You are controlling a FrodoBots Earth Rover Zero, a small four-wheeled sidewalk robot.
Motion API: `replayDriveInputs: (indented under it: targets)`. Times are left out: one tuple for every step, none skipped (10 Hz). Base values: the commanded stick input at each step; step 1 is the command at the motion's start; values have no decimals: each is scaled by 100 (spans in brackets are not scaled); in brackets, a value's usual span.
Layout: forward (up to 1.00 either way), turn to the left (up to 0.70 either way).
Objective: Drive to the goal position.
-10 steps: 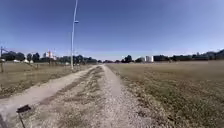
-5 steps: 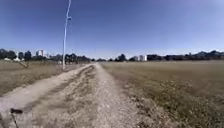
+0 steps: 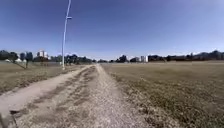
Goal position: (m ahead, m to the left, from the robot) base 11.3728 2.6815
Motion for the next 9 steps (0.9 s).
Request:
replayDriveInputs:
  targets:
    - [69, 29]
    - [69, 14]
    - [69, 3]
    - [69, 3]
    - [69, 3]
    - [69, 3]
    - [69, 3]
    - [69, 3]
    - [69, 3]
